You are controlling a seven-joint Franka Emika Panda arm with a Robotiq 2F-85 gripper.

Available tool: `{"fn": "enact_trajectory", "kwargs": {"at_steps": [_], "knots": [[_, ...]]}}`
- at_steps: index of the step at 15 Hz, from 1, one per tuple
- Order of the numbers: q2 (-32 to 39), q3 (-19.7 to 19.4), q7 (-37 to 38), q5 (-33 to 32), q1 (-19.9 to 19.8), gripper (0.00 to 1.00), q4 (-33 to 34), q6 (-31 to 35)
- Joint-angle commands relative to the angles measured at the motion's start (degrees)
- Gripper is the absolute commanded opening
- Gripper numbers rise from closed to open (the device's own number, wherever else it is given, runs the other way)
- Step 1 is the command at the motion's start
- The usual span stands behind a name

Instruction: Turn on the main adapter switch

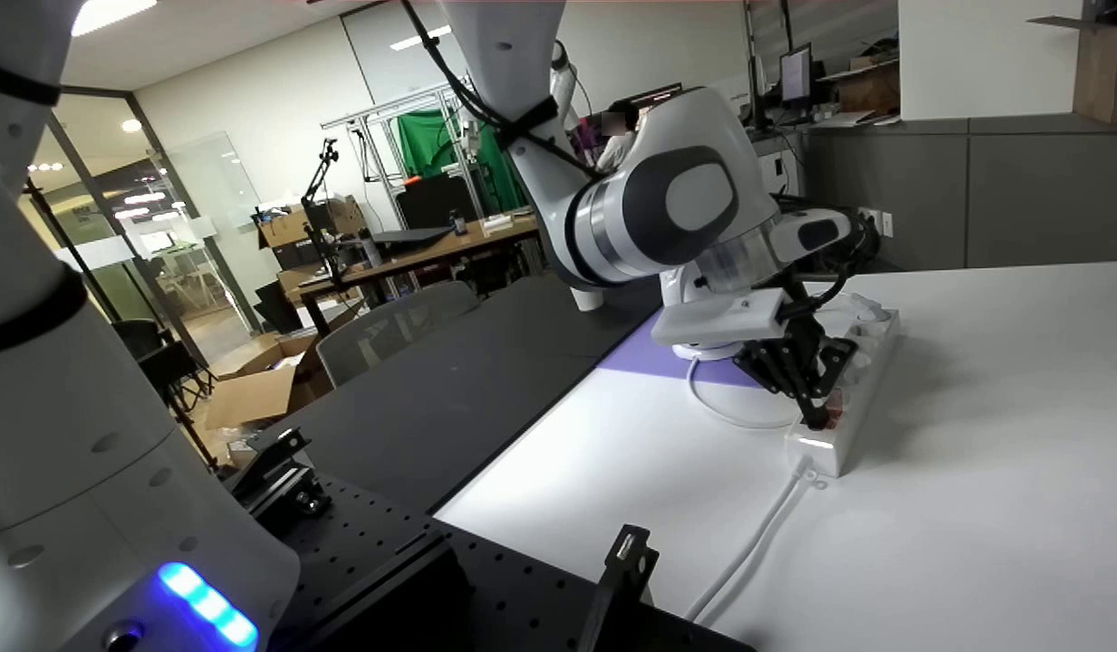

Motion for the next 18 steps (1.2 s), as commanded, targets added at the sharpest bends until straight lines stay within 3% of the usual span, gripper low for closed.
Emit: {"fn": "enact_trajectory", "kwargs": {"at_steps": [1, 3, 5, 8, 10, 18], "knots": [[1.48, 0.64, -0.58, -0.16, -0.59, 0.0, 0.57, 2.78], [1.55, 2.59, -1.69, -0.03, -3.04, 0.0, 1.4, 2.1], [1.39, 6.66, -3.89, 0.26, -8.34, 0.0, 3.46, -1.63], [2.23, 14.72, -9.11, 2.17, -18.61, 0.0, 8.7, -11.38], [4.06, 17.6, -12.66, 5.41, -22.91, 0.0, 13.17, -18.05], [8.96, 21.19, -22.37, 15.34, -30.36, 0.0, 24.62, -34.0]]}}
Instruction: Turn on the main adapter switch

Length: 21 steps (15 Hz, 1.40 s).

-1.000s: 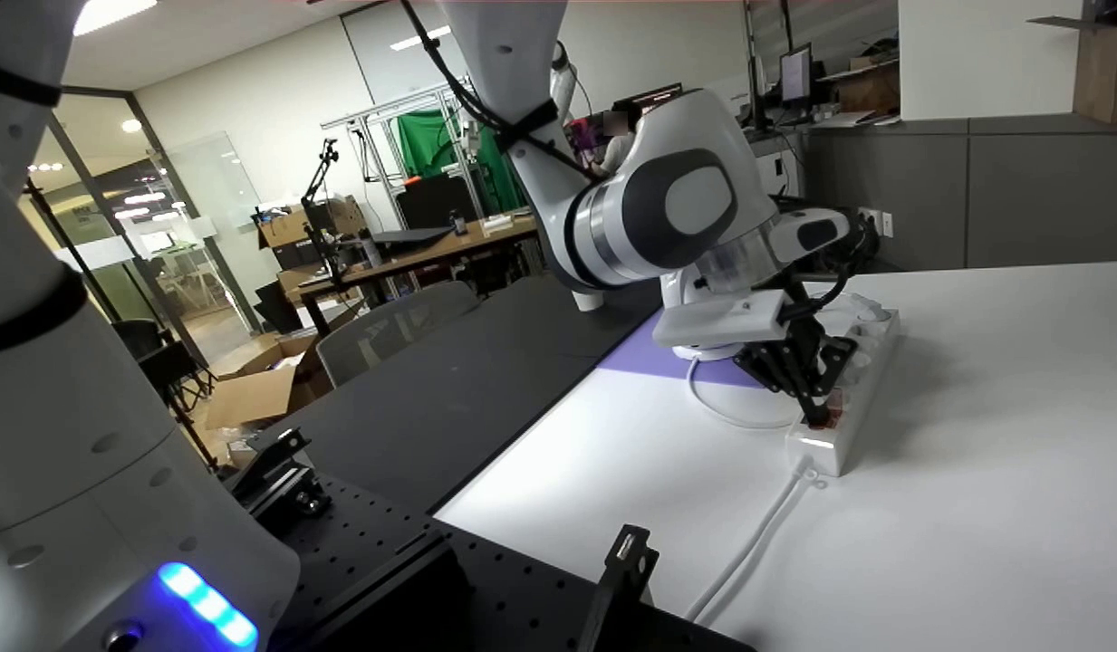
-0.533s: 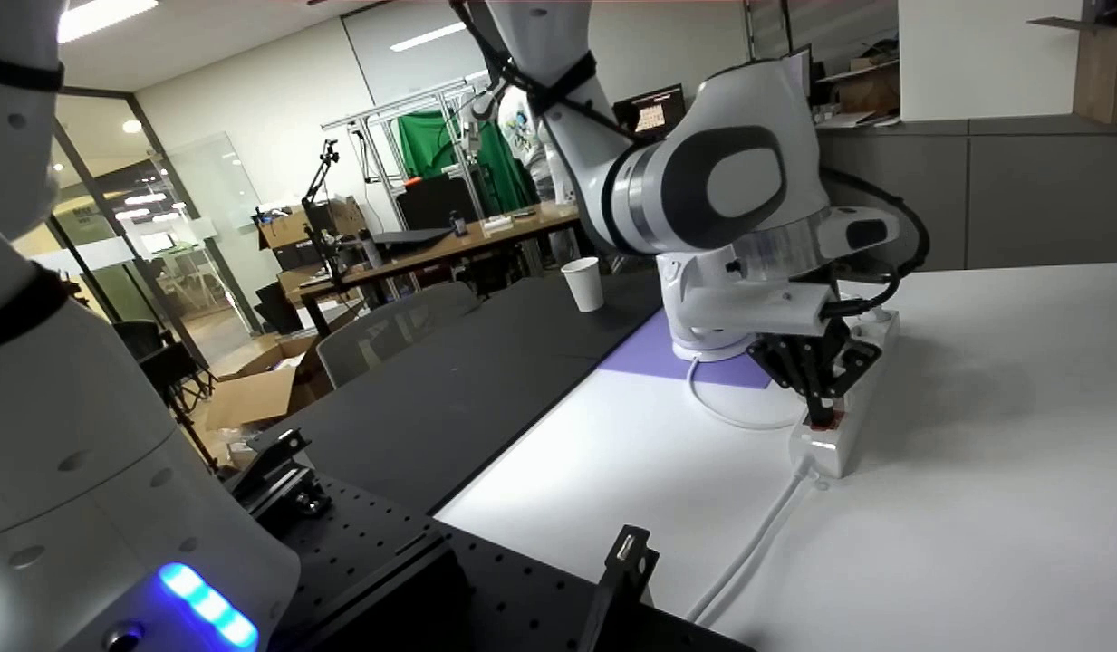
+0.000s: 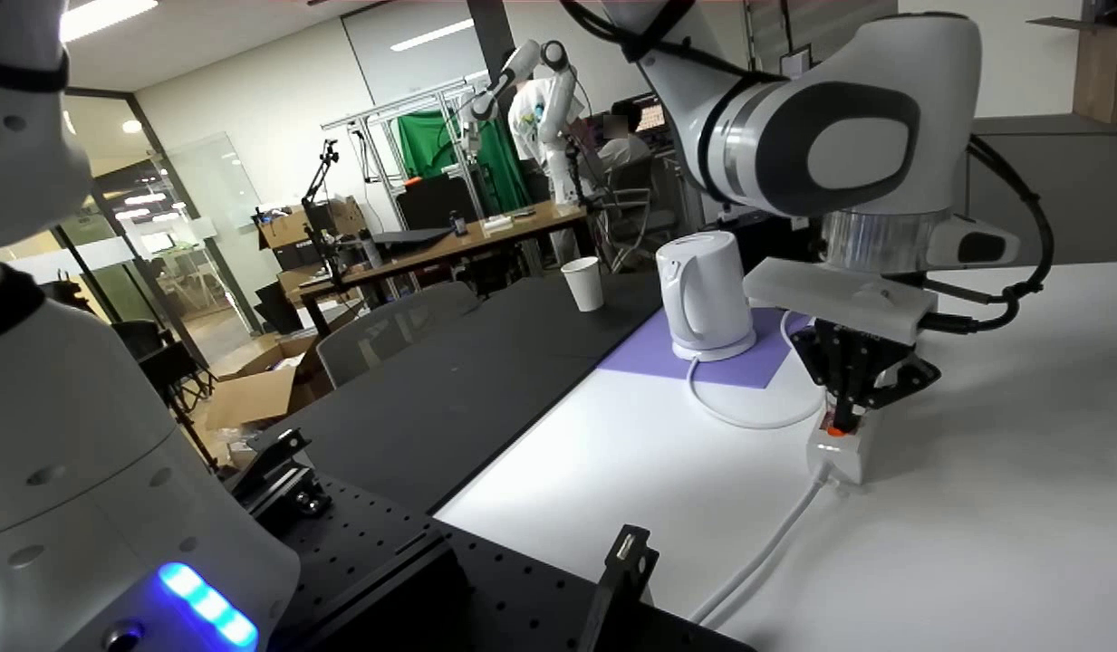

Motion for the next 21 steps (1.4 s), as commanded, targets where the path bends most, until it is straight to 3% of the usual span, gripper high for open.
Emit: {"fn": "enact_trajectory", "kwargs": {"at_steps": [1, 3, 6, 17, 21], "knots": [[6.04, 1.19, -3.23, 3.32, -2.18, 0.0, 6.33, -3.93], [5.77, 1.41, -4.01, 4.65, -2.4, 0.0, 7.14, -6.47], [2.56, -0.52, -1.22, 3.53, 0.52, 0.0, 6.01, -8.91], [-13.36, -10.01, 4.99, -5.15, 17.38, 0.0, -6.97, -2.64], [-17.0, -14.48, 10.92, -11.06, 22.91, 0.04, -12.35, 4.1]]}}
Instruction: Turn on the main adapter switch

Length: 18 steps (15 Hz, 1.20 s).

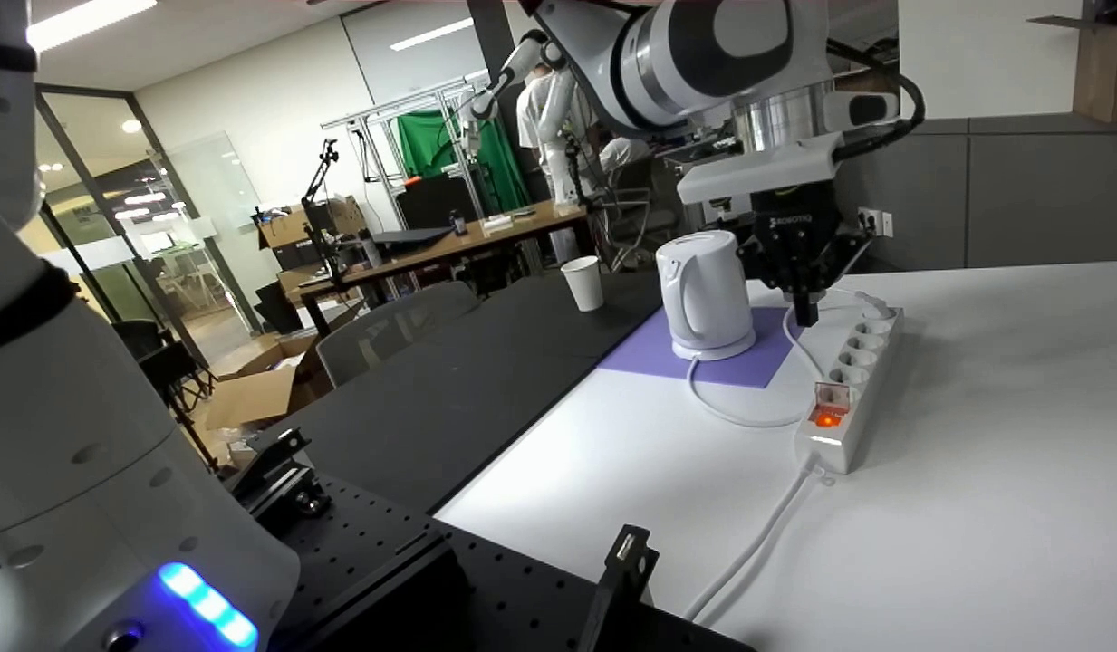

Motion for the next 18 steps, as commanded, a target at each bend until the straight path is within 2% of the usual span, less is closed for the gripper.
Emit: {"fn": "enact_trajectory", "kwargs": {"at_steps": [1, 3, 8, 13, 14, 15, 16, 17, 18], "knots": [[-4.55, -4.47, 6.71, -5.97, 4.96, 0.27, -6.67, 5.31], [-5.6, -6.8, 9.98, -9.04, 7.37, 0.3, -9.08, 8.49], [-7.84, -12.35, 17.0, -15.12, 12.96, 0.63, -14.55, 16.56], [-8.9, -17.32, 21.1, -19.02, 17.83, 0.97, -17.67, 19.97], [-9.0, -18.89, 22.48, -20.08, 19.41, 1.0, -18.09, 20.0], [-6.87, -15.52, 18.78, -17.94, 16.02, 1.0, -15.36, 19.04], [-6.89, -15.84, 19.01, -18.1, 16.37, 0.92, -15.52, 19.15], [-6.8, -15.59, 18.9, -18.01, 16.26, 1.0, -15.51, 19.15], [-6.71, -15.4, 18.86, -17.97, 16.14, 1.0, -15.48, 19.15]]}}
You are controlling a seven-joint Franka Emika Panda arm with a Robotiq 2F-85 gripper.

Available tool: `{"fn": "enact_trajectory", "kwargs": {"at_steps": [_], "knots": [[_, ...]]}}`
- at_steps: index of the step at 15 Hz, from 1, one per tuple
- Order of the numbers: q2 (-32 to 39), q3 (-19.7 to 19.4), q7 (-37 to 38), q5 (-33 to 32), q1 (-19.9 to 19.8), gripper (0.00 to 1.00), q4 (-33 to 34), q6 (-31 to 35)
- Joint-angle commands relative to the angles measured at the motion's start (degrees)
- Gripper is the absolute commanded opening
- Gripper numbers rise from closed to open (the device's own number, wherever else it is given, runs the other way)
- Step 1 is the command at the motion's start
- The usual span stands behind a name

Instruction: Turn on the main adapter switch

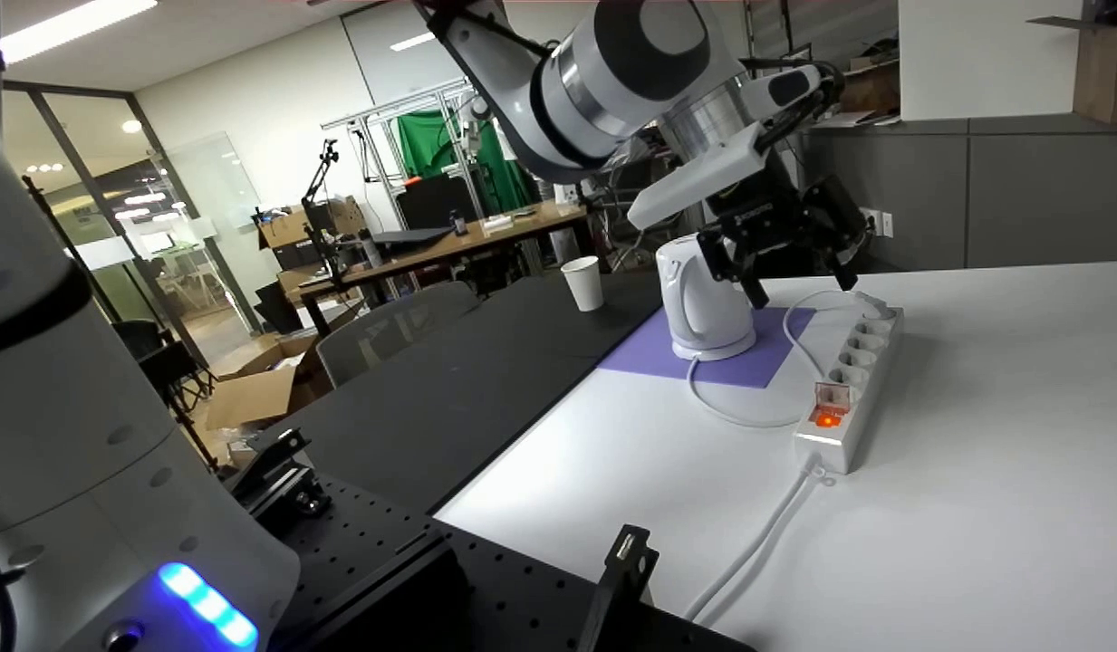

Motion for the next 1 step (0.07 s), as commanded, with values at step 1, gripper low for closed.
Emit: {"fn": "enact_trajectory", "kwargs": {"at_steps": [1], "knots": [[0.01, 0.73, 0.32, -0.61, -0.89, 1.0, 0.23, -0.19]]}}
